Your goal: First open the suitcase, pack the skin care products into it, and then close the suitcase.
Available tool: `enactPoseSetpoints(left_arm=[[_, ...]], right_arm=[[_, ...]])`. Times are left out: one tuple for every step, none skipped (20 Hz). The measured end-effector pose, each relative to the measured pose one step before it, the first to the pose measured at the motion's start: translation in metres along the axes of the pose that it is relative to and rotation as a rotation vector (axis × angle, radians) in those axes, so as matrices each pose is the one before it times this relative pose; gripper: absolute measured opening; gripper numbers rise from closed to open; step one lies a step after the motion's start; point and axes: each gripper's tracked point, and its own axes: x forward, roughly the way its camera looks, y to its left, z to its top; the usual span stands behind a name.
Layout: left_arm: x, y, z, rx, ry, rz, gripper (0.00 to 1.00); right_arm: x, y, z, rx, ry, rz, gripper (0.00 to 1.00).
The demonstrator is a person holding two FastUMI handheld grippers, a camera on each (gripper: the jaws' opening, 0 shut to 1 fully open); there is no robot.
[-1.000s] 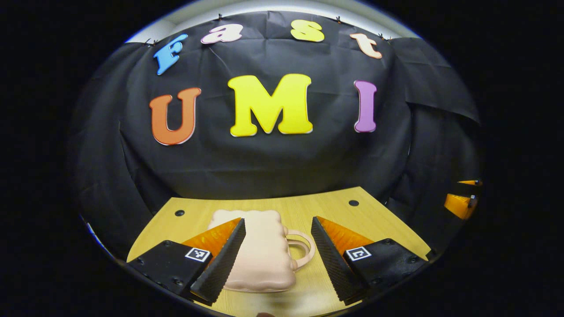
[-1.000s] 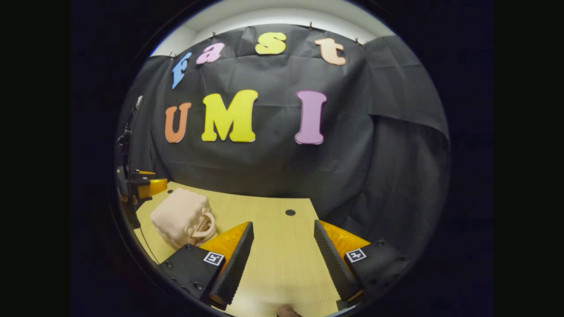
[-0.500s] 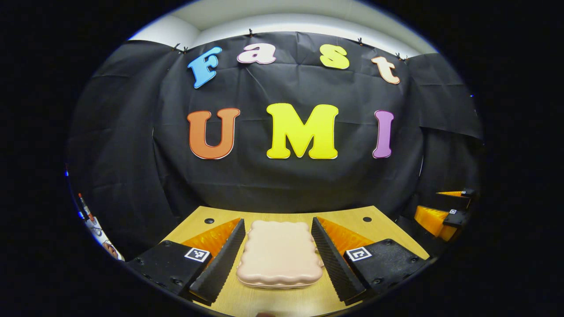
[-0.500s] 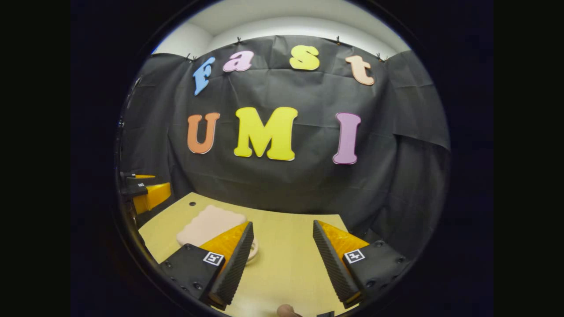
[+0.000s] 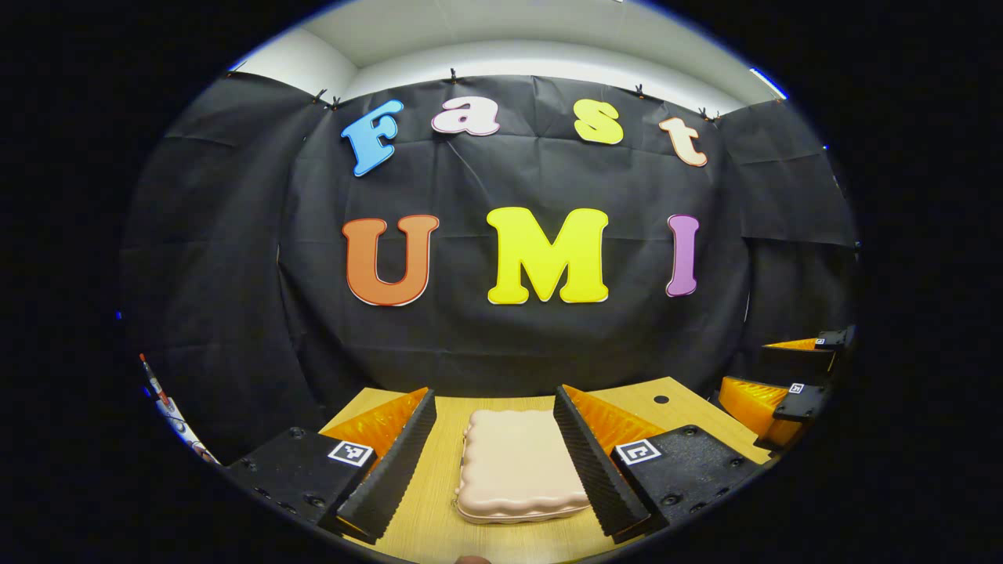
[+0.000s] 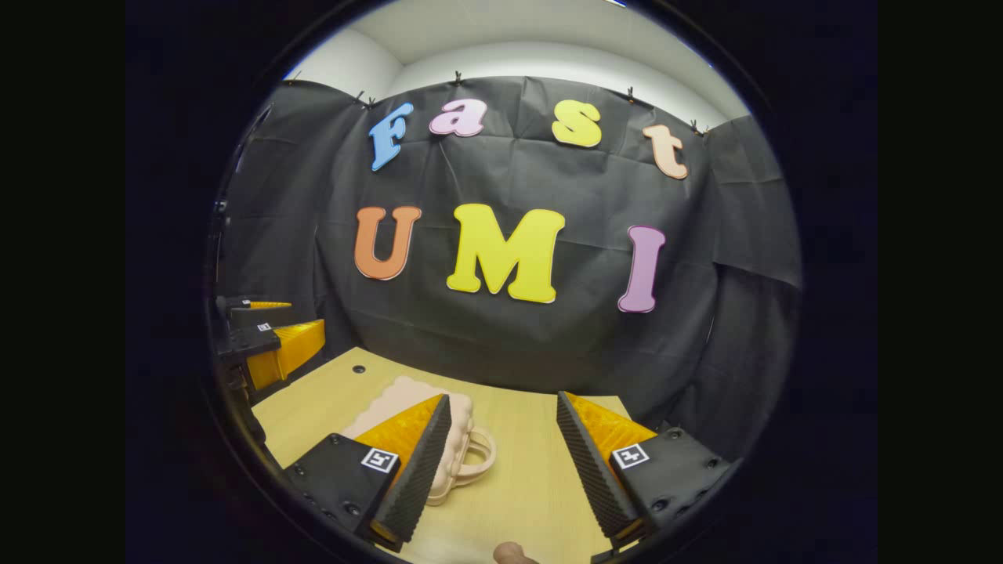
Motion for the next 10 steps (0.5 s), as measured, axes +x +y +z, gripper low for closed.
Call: enactPoseSetpoints(left_arm=[[-0.00188, 0.00254, 0.00208, 0.00462, -0.00559, -0.00256, 0.96], [-0.00013, -0.00018, 0.00109, 0.00180, -0.00495, -0.00698, 0.96], [0.00072, -0.00148, 0.00167, 0.00255, -0.00320, -0.00524, 0.96], [0.00116, -0.00015, 0.00047, 0.00462, -0.00178, -0.00401, 0.96], [0.00057, -0.00186, 0.00033, 0.00236, -0.00119, -0.00169, 0.96], [0.00123, -0.00246, -0.00019, 0.00093, -0.00044, -0.00479, 0.96], [0.00143, -0.00272, 0.00054, 0.00078, -0.00069, -0.00596, 0.96], [0.00181, -0.00402, 0.00048, 0.00094, 0.00079, -0.00724, 0.96], [0.00227, -0.00368, -0.00118, 0.00228, 0.00140, -0.00658, 0.96], [0.00229, -0.00393, 0.00025, 0.00208, 0.00124, -0.00615, 0.96]], right_arm=[[0.00018, 0.00165, 0.00067, -0.00288, 0.00149, -0.00044, 0.80], [0.00097, 0.00118, 0.00026, -0.00223, 0.00198, -0.00120, 0.80], [-0.00054, -0.00056, 0.00052, 0.00055, 0.00032, -0.00505, 0.80], [-0.00003, -0.00064, 0.00015, 0.00307, -0.00123, -0.00392, 0.80], [0.00012, -0.00203, 0.00043, 0.00219, 0.00045, -0.00607, 0.80], [0.00028, -0.00259, 0.00062, 0.00125, 0.00081, -0.00487, 0.80], [-0.00091, -0.00320, -0.00117, 0.00161, 0.00232, -0.00539, 0.80], [-0.00021, -0.00359, -0.00159, 0.00020, 0.00400, -0.00571, 0.80], [-0.00032, -0.00471, -0.00214, 0.00052, 0.00591, -0.00641, 0.80], [-0.00054, -0.00544, -0.00245, 0.00080, 0.00679, -0.00684, 0.80]])
